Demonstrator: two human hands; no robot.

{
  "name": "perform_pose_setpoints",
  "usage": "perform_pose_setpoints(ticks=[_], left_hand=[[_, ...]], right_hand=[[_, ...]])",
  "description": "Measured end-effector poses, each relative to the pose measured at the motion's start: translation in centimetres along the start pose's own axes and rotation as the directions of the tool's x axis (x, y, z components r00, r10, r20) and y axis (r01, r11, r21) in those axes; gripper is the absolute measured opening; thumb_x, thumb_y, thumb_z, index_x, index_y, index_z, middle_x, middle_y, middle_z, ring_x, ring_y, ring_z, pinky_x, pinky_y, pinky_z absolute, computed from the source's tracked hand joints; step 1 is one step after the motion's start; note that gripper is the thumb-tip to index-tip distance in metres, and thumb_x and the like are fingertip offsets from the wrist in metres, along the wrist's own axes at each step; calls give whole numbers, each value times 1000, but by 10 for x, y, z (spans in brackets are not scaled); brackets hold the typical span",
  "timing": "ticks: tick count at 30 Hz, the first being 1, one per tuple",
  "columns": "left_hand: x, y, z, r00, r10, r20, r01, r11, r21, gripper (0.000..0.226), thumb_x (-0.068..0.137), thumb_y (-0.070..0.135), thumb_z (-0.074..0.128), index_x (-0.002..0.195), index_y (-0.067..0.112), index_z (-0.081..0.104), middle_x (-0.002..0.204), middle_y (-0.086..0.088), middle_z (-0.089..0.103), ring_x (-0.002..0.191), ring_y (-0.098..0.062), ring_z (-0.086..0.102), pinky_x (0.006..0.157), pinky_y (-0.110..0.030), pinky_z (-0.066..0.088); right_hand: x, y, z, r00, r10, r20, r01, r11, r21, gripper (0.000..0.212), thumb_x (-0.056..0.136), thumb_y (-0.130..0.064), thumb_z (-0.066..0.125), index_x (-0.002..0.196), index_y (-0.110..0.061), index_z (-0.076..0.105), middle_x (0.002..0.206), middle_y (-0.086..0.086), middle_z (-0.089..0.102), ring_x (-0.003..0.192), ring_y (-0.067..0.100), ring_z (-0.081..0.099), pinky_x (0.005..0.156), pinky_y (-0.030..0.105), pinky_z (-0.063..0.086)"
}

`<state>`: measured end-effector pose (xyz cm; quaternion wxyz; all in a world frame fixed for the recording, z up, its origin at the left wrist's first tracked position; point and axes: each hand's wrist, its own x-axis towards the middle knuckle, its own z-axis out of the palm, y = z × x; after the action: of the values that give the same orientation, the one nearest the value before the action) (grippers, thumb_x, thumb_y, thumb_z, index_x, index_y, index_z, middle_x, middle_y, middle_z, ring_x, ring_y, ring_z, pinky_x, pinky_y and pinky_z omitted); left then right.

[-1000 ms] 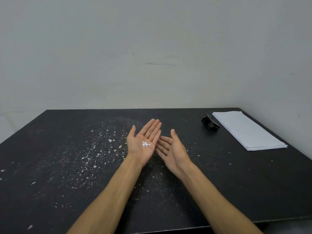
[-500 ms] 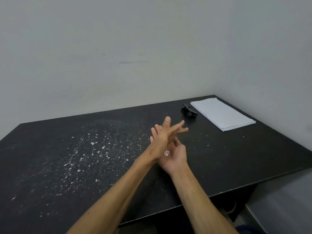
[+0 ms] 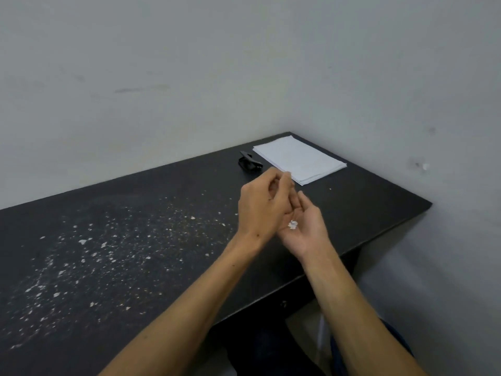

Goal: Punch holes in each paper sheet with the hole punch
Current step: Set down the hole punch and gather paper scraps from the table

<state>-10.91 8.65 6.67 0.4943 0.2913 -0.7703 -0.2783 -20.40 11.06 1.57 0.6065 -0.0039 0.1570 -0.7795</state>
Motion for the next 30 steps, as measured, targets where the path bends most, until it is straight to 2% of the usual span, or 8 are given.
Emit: perform_pose_setpoints(ticks=[7, 10, 12, 14, 17, 25, 27, 30], left_hand=[[-54, 52, 96, 980, 97, 175, -107, 993, 49, 11, 96, 39, 59, 99, 29, 56, 88, 15, 64, 79, -3, 61, 69, -34, 55], [-89, 53, 137, 945, 115, 307, -124, 992, 9, 28, 93, 36, 64, 111, 20, 50, 106, 7, 53, 96, -11, 53, 79, -32, 52], [-114, 42, 164, 909, 103, 403, -115, 993, 6, 41, 90, 32, 68, 119, 11, 47, 114, -1, 44, 105, -16, 45, 90, -32, 47], [-138, 24, 189, 844, 3, 537, -24, 999, 31, 57, 90, 34, 69, 131, 5, 41, 124, -6, 38, 115, -20, 40, 101, -32, 42], [-172, -6, 220, 616, -264, 742, 261, 957, 124, 77, 90, 37, 71, 145, 5, 28, 141, -9, 33, 134, -23, 38, 112, -35, 39], [-252, -81, 272, -154, -538, 829, 714, 520, 469, 60, 99, 34, 65, 151, 14, 43, 149, -6, 53, 133, -23, 55, 103, -31, 49], [-268, -94, 278, -273, -564, 780, 722, 416, 553, 58, 94, 32, 71, 146, 18, 49, 135, -1, 63, 121, -17, 61, 96, -27, 52], [-283, -110, 287, -346, -549, 761, 717, 368, 592, 47, 92, 32, 71, 136, 20, 59, 128, 3, 65, 117, -13, 59, 94, -26, 48]], right_hand=[[-66, -78, -71, 987, -161, -7, 161, 980, 114, 39, 111, -34, 42, 123, -11, 72, 115, 11, 75, 107, 25, 75, 87, 39, 63], [-84, -97, -133, 963, -250, -99, 264, 947, 182, 52, 115, -32, 28, 135, -1, 65, 132, 30, 66, 124, 43, 65, 105, 52, 54], [-89, -104, -189, 967, -253, -19, 251, 941, 227, 63, 116, -29, 8, 153, 15, 32, 149, 52, 28, 143, 65, 28, 125, 64, 18], [-99, -106, -225, 957, -286, -55, 291, 930, 224, 51, 112, -17, 26, 145, 18, 43, 148, 44, 42, 139, 56, 45, 121, 60, 33], [-112, -103, -263, 865, -308, -397, 383, 916, 122, 43, 92, -19, 52, 118, 8, 73, 122, 26, 72, 102, 38, 76, 82, 49, 63], [-99, -75, -396, 670, -172, -722, 252, 968, 4, 53, 114, -31, 23, 125, 1, 63, 132, 18, 67, 100, 22, 74, 88, 31, 59], [-96, -73, -416, 638, -157, -754, 210, 977, -26, 56, 114, -31, 21, 134, 5, 59, 123, 15, 71, 91, 20, 78, 81, 28, 64], [-88, -71, -441, 577, -138, -805, 211, 977, -16, 60, 114, -37, 23, 142, 6, 55, 108, 17, 76, 106, 26, 70, 102, 35, 53]])
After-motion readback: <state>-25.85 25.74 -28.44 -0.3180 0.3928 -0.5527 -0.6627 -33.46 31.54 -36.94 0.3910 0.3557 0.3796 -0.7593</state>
